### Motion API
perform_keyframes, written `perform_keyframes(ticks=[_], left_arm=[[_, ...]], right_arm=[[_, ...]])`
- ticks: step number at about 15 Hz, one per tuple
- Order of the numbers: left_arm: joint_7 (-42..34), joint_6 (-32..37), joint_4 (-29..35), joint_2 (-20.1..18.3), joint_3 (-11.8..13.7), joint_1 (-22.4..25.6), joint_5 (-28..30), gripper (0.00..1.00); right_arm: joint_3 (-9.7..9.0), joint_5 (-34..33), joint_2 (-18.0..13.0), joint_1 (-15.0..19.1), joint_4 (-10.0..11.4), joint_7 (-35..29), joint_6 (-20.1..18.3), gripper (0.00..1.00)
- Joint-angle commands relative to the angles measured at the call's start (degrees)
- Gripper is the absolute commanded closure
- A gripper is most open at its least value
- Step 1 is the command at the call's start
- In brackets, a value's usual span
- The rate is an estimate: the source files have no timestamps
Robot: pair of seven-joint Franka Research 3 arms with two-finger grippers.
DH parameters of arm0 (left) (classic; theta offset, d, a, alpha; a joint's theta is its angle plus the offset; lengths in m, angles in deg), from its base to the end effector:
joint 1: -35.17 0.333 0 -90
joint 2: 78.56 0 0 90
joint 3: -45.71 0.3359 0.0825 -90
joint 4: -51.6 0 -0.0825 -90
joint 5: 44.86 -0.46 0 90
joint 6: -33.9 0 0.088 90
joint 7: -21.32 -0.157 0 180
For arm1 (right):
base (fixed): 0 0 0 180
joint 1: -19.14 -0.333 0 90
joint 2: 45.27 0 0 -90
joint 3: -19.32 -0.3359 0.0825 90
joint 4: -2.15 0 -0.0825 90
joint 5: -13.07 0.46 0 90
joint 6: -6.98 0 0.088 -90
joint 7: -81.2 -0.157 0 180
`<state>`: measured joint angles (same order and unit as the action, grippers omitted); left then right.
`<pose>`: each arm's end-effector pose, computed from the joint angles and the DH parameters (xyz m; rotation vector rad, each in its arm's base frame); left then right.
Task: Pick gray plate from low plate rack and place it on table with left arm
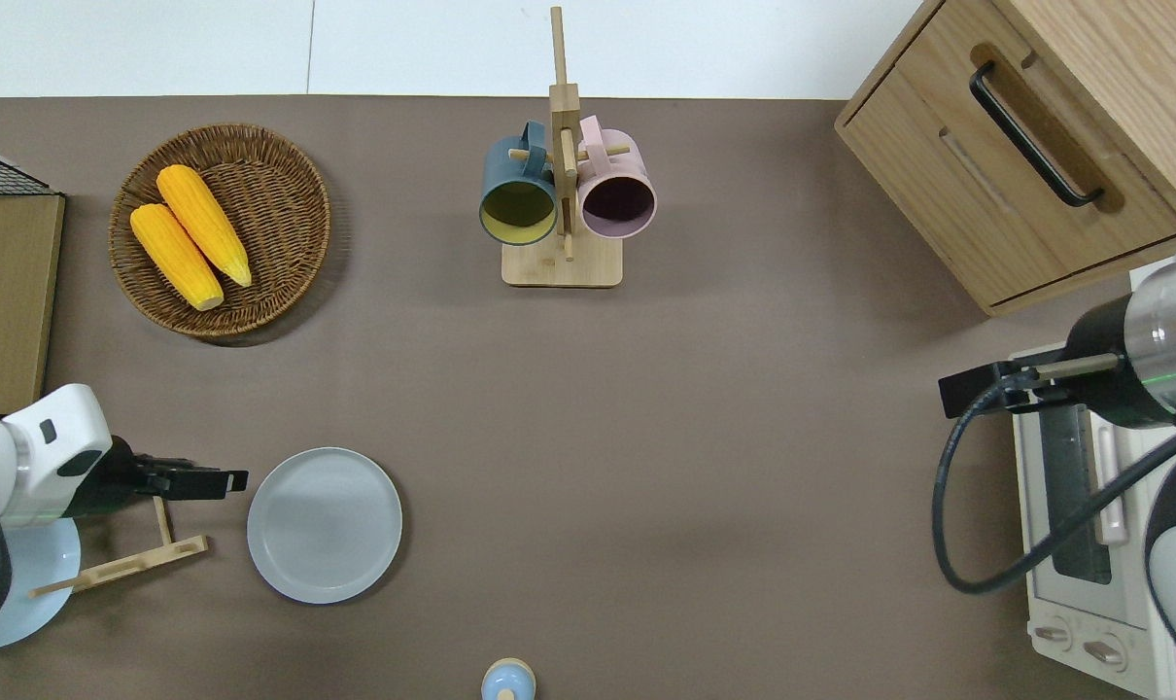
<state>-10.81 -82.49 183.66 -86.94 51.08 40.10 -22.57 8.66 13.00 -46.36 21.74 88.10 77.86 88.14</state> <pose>0.5311 0.0568 0.3305 2.7573 -0.2565 0.0107 0.5985 0.0856 0.6312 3.1262 0.1284 -0.1003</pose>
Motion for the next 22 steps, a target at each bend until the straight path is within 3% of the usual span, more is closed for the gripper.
perform_keyframes(ticks=[1,6,11,16,20,22], left_arm=[[9.96,10.46,-10.57,-0.14,0.0,-0.36,-5.32,0.0],[25.87,22.77,-24.38,-0.06,-1.32,-0.8,-9.89,0.0],[26.16,23.4,-28.25,-0.85,-5.45,-0.71,-15.35,0.0],[25.81,27.88,-32.57,-0.85,-5.45,-0.8,-16.75,0.0],[22.3,27.71,-32.75,-0.85,-7.65,-0.8,-23.43,0.0],[22.2,27.1,-32.75,-0.59,-8.09,-0.8,-23.88,0.0]], right_arm=[[-0.33,0.59,-0.14,0.56,-0.35,-0.01,-0.83,0.013],[-0.33,0.59,-0.14,0.56,-0.35,-0.01,-0.83,0.011],[-0.33,0.59,-0.14,0.56,-0.35,0.08,-0.83,0.011],[-0.33,0.59,-0.14,0.56,-0.35,-0.01,-0.83,0.013],[-0.33,0.59,-0.14,0.56,-0.35,-0.01,-0.83,0.013],[-0.33,0.59,-0.14,0.56,-0.35,-0.01,-0.83,0.011]])
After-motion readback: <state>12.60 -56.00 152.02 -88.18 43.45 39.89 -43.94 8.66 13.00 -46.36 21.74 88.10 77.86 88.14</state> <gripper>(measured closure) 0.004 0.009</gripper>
